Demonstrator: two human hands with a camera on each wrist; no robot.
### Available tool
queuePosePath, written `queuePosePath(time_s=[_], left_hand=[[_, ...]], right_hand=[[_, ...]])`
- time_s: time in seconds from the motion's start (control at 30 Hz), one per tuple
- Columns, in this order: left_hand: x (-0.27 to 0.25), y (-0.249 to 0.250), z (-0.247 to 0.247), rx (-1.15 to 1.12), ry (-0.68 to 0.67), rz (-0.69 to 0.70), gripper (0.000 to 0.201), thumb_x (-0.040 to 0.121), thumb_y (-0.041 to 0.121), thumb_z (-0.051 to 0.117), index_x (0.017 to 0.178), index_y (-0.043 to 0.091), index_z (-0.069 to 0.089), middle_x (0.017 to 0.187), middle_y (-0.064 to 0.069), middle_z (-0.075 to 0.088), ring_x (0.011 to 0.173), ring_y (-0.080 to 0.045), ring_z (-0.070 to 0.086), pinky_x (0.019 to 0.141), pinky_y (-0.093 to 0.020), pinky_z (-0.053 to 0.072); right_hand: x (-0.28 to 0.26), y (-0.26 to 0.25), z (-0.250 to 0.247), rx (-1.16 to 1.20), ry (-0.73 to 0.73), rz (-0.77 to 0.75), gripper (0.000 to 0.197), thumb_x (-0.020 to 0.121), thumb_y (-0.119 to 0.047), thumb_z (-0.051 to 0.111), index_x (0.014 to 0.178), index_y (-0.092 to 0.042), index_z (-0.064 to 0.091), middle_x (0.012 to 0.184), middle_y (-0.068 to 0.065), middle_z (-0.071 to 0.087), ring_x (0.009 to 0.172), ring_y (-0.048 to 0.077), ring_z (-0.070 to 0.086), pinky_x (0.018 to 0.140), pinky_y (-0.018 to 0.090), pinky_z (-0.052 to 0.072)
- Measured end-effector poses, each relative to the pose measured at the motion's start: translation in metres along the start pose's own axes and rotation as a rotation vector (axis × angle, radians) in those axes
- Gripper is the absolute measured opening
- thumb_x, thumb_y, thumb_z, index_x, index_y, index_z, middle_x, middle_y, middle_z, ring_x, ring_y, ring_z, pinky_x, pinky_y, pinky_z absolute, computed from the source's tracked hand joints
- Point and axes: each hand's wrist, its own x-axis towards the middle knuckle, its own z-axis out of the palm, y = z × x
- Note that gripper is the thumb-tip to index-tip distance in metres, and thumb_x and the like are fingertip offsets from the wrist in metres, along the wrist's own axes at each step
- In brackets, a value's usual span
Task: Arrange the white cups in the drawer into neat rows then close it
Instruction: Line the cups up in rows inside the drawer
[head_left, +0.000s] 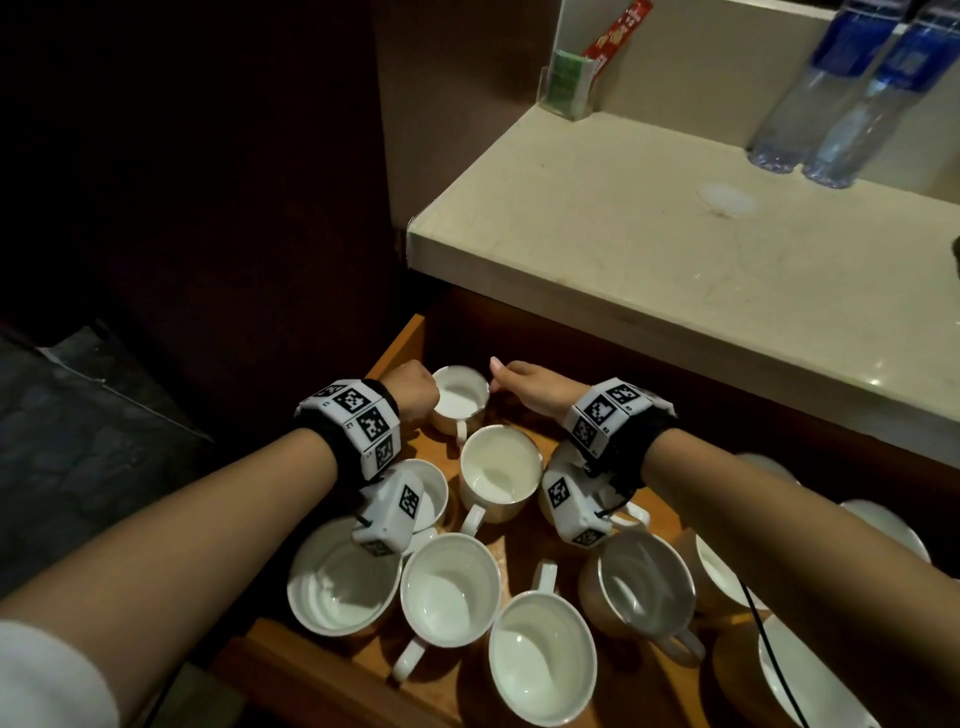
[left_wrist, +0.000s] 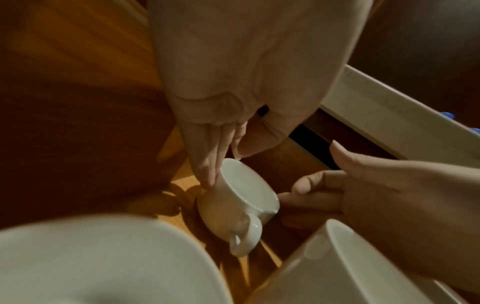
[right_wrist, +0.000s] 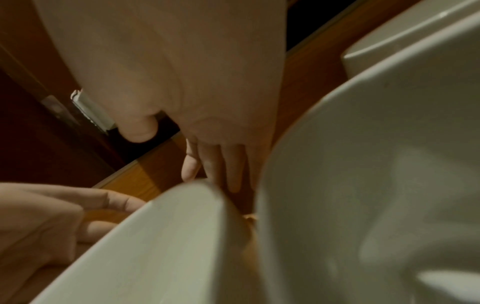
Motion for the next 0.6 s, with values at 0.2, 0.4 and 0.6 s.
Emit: queuePosePath(time_s=[0.2, 0.4, 0.6], left_hand=[[-0.001, 0.0, -0.001, -0.008, 0.03, 0.024, 0.028, 0.087, -0.003, 0.041, 0.067, 0.017, 0.041, 0.067, -0.003, 0.04, 0.06, -0.017, 0.042, 0.064, -0.031, 0.038], [-0.007, -0.003, -0.004, 0.017, 0.018, 0.032, 0.022, 0.088, -0.001, 0.041, 0.075, 0.016, 0.045, 0.073, -0.005, 0.045, 0.074, -0.022, 0.048, 0.066, -0.031, 0.041], [-0.018, 0.001, -0.009, 0.038, 0.003, 0.053, 0.019, 0.087, 0.001, 0.043, 0.074, 0.014, 0.047, 0.075, -0.009, 0.049, 0.079, -0.025, 0.05, 0.065, -0.032, 0.042]], right_hand=[[0.002, 0.001, 0.001, 0.005, -0.021, 0.022, 0.05, 0.098, -0.051, 0.028, 0.114, -0.012, 0.055, 0.12, 0.003, 0.059, 0.126, 0.021, 0.048, 0.109, 0.033, 0.03], [-0.007, -0.001, -0.002, -0.033, -0.049, 0.058, 0.047, 0.097, -0.054, 0.028, 0.102, -0.017, 0.057, 0.128, 0.007, 0.056, 0.123, 0.023, 0.048, 0.095, 0.029, 0.03], [-0.016, -0.004, -0.003, -0.074, -0.003, 0.044, 0.06, 0.099, -0.051, 0.025, 0.108, -0.007, 0.065, 0.121, 0.01, 0.06, 0.119, 0.024, 0.053, 0.103, 0.031, 0.033]])
